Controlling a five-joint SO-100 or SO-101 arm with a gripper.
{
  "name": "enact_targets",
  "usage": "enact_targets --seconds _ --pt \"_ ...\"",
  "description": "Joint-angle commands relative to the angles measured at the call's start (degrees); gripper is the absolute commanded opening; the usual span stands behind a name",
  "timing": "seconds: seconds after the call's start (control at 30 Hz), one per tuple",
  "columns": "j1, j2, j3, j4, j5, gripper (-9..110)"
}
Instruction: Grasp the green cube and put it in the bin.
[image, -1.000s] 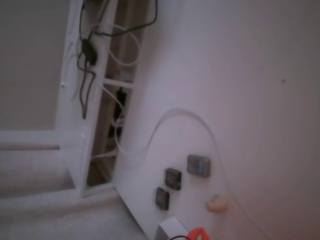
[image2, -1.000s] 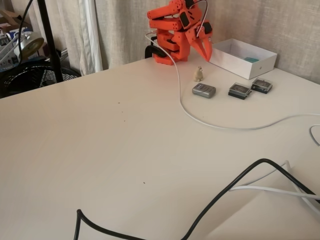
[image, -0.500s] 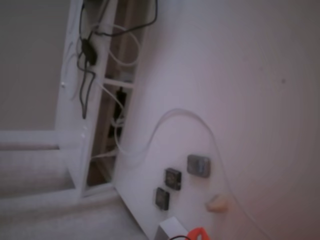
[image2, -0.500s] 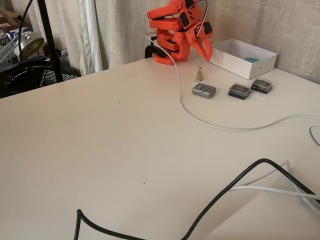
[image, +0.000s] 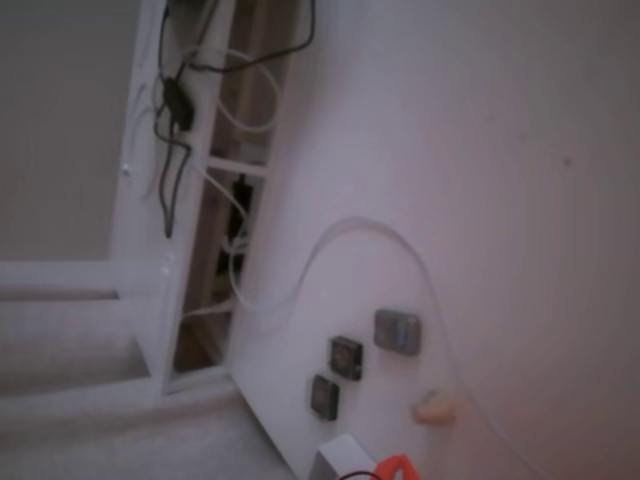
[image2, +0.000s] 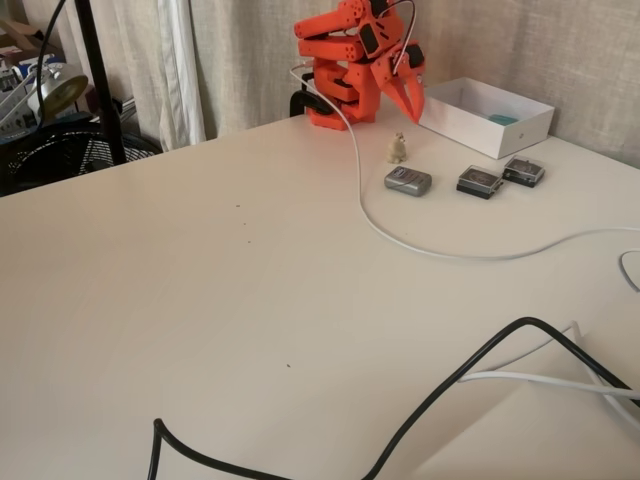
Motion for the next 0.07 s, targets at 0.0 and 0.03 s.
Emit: enact_targets --seconds 0.0,0.03 --pt "0.1 0.4 -0.1 -0.4 -0.1 -8" --pt "0.1 0.4 -0.1 -0.4 -0.1 -8"
